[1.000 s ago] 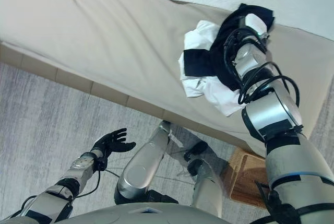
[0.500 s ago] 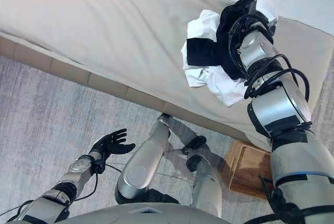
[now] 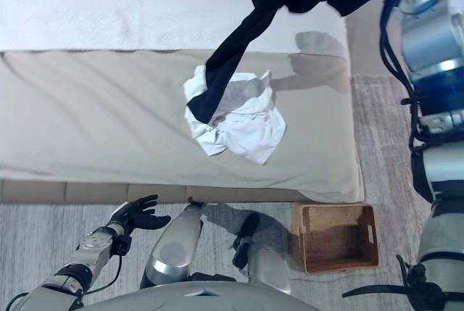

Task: Pick up the clothes from the bed and place them into the basket

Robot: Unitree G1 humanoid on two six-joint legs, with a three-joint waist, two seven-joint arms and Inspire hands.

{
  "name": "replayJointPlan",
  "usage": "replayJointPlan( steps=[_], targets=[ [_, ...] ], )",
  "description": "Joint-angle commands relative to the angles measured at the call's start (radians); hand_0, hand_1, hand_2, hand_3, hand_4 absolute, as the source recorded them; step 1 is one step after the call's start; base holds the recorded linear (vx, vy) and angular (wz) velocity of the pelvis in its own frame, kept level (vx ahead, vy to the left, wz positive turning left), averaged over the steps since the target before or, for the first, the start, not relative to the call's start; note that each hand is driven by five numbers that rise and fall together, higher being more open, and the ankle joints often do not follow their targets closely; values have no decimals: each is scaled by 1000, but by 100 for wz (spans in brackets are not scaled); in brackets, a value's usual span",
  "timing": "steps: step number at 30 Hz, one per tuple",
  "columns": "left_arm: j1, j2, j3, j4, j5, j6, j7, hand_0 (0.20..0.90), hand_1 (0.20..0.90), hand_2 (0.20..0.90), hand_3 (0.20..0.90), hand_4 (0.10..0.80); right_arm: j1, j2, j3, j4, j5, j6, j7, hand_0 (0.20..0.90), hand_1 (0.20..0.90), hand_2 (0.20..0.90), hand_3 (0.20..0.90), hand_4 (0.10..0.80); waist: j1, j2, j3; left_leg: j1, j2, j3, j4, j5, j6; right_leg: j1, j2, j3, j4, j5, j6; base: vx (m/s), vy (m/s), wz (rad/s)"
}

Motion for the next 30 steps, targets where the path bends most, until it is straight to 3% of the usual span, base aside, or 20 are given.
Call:
replayJointPlan(
  steps=[1,5,9,12,20,25,30],
  targets=[
    [81,-44,-44,91,65,19,-5,900,900,900,900,800,96,-141,-34,-95,-77,-47,-101,300,300,300,200,100,-79,90,-251,132,20,50,-166,-46,37,19,59,54,71,-35,8,-14,-34,-58],
    [73,-93,-19,99,79,53,-7,900,900,900,900,800,371,-108,-215,-256,-115,-129,-123,300,300,300,200,100,-176,131,-290,183,32,118,-171,-68,33,32,81,135,35,-58,-16,-20,-36,-61],
    [58,-122,-23,106,92,62,-12,900,900,900,900,800,548,-76,-346,-345,-122,-225,-155,300,300,300,200,100,-242,145,-306,215,40,166,-172,-85,27,47,98,191,14,-61,-26,-10,-53,-62],
    [51,-133,-30,102,97,60,-20,900,900,900,900,800,620,-54,-386,-359,-98,-244,-125,300,300,300,200,100,-268,149,-311,230,44,189,-172,-94,23,53,103,208,0,-56,-28,-8,-63,-39],
    [78,-145,-55,96,129,55,-29,900,900,900,900,800,795,59,-379,-280,-16,-254,35,300,300,300,200,100,-308,157,-310,250,64,239,-172,-95,12,64,111,219,-32,-38,-30,-10,-82,-24],
    [89,-144,-58,107,140,50,-24,900,900,900,900,800,828,116,-358,-174,-14,-250,41,300,300,300,200,100,-311,164,-297,251,72,246,-172,-89,7,65,110,215,-44,-31,-31,-21,-106,-9],
    [73,-128,-78,103,133,52,-27,900,900,900,900,800,784,115,-302,19,-22,-173,50,300,300,300,200,100,-302,183,-273,231,80,241,-172,-75,-5,49,108,201,-53,-23,-33,-77,-96,-1]
  ],
)
